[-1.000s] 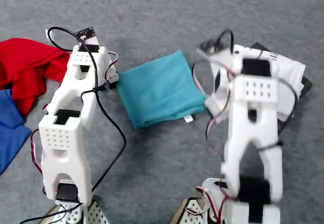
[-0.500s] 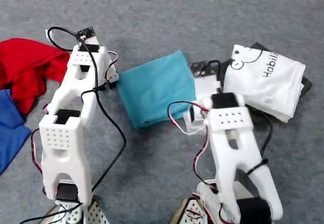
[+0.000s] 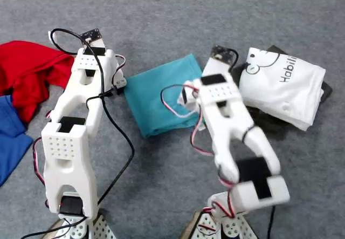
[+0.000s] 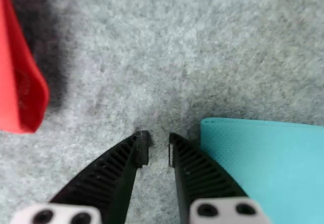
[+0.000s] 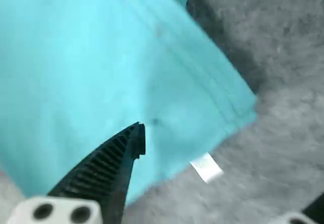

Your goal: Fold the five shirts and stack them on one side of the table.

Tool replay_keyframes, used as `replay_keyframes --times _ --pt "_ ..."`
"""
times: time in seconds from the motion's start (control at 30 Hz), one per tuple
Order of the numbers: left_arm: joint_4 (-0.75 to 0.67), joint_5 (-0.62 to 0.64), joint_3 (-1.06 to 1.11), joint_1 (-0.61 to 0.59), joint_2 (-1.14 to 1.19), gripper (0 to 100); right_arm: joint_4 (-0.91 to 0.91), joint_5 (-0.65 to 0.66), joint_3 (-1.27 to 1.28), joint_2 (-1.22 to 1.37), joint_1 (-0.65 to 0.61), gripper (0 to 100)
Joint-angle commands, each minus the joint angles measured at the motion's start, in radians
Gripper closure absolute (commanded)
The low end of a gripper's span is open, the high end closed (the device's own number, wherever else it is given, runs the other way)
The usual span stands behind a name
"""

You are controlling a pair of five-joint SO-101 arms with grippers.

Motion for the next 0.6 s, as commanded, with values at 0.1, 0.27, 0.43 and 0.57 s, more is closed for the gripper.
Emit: replay_keyframes --times 0.1,0.27,0.43,0.57 --pt "-0.006 0.006 -0.049 -0.014 -0.002 90 -0.014 -0.100 -0.206 0.234 -0.016 46.7" --pt "-0.006 0.005 -0.049 -0.014 -0.002 90 -0.008 -0.095 -0.277 0.380 -0.012 46.8" --pt "-0.006 0.003 -0.049 -0.014 -0.002 90 -0.005 -0.092 -0.286 0.378 -0.012 52.1" --pt "-0.006 0.003 -0.049 -0.014 -0.002 90 0.038 -0.052 -0.292 0.338 -0.010 69.8"
